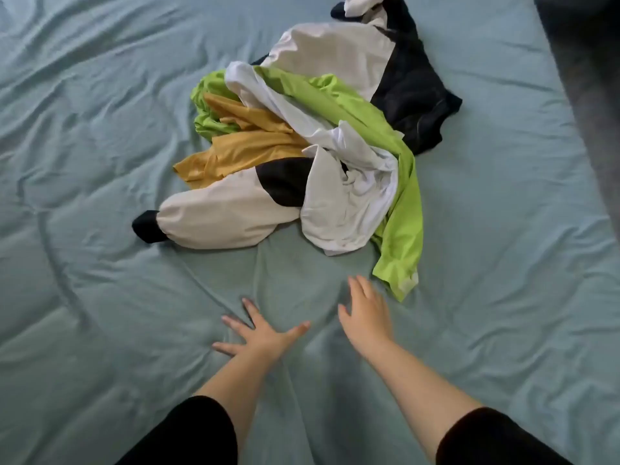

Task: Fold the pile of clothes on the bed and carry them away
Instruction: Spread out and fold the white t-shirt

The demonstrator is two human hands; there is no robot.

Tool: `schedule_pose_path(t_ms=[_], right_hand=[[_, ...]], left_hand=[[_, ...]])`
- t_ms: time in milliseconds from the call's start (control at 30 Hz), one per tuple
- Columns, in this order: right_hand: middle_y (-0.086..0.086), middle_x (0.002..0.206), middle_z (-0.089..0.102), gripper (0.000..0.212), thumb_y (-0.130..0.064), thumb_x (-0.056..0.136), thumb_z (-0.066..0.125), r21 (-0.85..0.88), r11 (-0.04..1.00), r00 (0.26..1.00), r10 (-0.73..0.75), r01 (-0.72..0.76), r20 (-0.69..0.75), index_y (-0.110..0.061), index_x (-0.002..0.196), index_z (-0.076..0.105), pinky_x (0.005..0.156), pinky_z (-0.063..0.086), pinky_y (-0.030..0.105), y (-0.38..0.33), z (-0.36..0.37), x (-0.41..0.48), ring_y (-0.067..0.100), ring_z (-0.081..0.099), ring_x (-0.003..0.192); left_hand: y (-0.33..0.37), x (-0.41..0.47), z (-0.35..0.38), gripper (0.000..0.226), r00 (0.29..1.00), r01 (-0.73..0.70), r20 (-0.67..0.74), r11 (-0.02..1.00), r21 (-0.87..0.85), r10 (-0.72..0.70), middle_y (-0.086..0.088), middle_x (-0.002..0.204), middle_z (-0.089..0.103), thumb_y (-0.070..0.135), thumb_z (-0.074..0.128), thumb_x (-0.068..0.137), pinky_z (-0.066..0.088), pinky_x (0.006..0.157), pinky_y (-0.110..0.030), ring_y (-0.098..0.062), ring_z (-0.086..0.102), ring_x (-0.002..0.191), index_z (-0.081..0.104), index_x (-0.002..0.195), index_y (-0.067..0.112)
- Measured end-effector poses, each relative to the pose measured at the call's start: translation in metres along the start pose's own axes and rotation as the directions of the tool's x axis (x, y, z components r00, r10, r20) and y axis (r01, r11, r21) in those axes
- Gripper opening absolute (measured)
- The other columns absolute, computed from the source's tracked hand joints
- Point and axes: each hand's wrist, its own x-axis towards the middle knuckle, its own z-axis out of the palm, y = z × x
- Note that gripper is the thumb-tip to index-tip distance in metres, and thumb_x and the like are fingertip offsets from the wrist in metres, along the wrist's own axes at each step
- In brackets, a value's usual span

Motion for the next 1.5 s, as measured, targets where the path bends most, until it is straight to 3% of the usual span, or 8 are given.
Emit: schedule_pose_path(t_ms=[167,300,500,767,967,1100,1233,1500], right_hand=[[-0.001,0.162,-0.009,0.075,-0.046,0.095,0.045,-0.126,0.984,0.973,-0.145,0.123,-0.182,-0.025,0.153,0.003,0.119,0.003,0.040,-0.011,0.008,0.076,0.018,-0.006,0.149],[0.008,0.150,0.041,0.037,-0.018,0.098,0.047,0.075,0.976,0.926,-0.168,0.204,-0.337,-0.013,0.133,0.053,0.117,0.011,0.043,-0.017,0.018,0.098,0.025,0.029,0.143],[0.018,0.118,0.066,0.022,-0.002,0.092,0.054,0.265,0.935,0.932,-0.139,0.235,-0.336,0.000,0.111,0.065,0.100,0.044,0.046,-0.008,0.037,0.041,0.043,0.053,0.118],[0.014,0.104,0.067,0.019,-0.018,0.094,0.050,0.264,0.947,0.983,-0.185,0.183,-0.015,-0.014,0.106,0.064,0.079,0.046,0.041,-0.004,0.066,-0.063,0.034,0.060,0.097],[-0.003,0.104,0.069,0.018,-0.030,0.095,0.047,0.480,0.871,0.949,-0.231,0.104,0.214,-0.029,0.105,0.062,0.082,0.048,0.031,0.017,0.077,-0.158,0.015,0.062,0.098],[-0.010,0.092,0.059,0.021,-0.042,0.088,0.062,0.604,0.796,0.997,-0.014,-0.033,0.073,-0.027,0.101,0.068,0.082,0.049,0.033,0.039,0.058,-0.165,0.006,0.057,0.085],[-0.009,0.127,0.047,0.080,-0.066,0.073,0.063,0.670,0.705,0.967,0.239,-0.232,0.083,-0.018,0.135,0.047,0.105,0.039,0.033,0.044,0.041,-0.121,0.010,0.048,0.118],[-0.006,0.077,0.066,0.012,-0.017,0.082,0.067,0.797,0.520,0.941,0.291,-0.308,0.174,-0.021,0.073,0.061,0.060,0.047,0.024,0.042,0.049,-0.095,0.014,0.061,0.073]], left_hand=[[0.016,0.031,0.023,0.148,0.985,0.157,-0.063,0.987,-0.035,-0.159,-0.018,0.128,-0.060,0.101,0.042,0.035,-0.010,0.104,-0.072,-0.057,-0.040,0.126,-0.063,0.106,0.026],[0.020,0.045,0.036,0.152,0.980,0.165,-0.108,0.986,-0.008,-0.165,-0.019,0.111,-0.070,0.101,0.043,0.032,-0.012,0.101,-0.073,-0.050,-0.042,0.128,-0.065,0.106,0.023],[0.021,0.034,0.030,0.152,0.981,0.169,-0.091,0.985,-0.019,-0.170,-0.017,0.131,-0.059,0.101,0.044,0.033,-0.006,0.103,-0.074,-0.055,-0.040,0.126,-0.063,0.111,0.026],[-0.018,-0.005,0.013,0.061,0.974,-0.226,-0.093,0.932,-0.283,0.208,-0.006,0.163,-0.004,0.053,0.019,0.100,-0.003,0.119,-0.049,-0.032,-0.008,0.148,0.007,0.155,0.027],[-0.039,-0.057,0.029,0.076,0.940,-0.263,-0.033,0.657,-0.706,0.341,-0.006,0.126,0.057,0.021,0.058,0.095,0.046,0.093,-0.030,-0.020,0.058,0.113,0.011,0.153,0.031],[-0.051,-0.064,0.038,0.015,0.958,-0.261,-0.074,0.737,-0.624,0.277,0.000,0.086,0.066,0.017,0.053,0.097,0.047,0.072,-0.030,-0.019,0.059,0.081,0.067,0.094,0.016],[-0.084,-0.064,0.048,0.037,0.970,-0.239,-0.155,0.827,-0.509,0.185,0.009,0.063,0.054,0.045,0.064,0.088,0.035,0.056,-0.028,-0.012,0.050,0.061,0.054,0.069,0.015],[-0.115,-0.056,0.062,0.034,0.971,-0.218,-0.191,0.865,-0.451,0.145,0.003,0.086,0.066,0.048,0.045,0.096,0.041,0.060,-0.026,-0.018,0.061,0.081,0.063,0.086,0.020]])
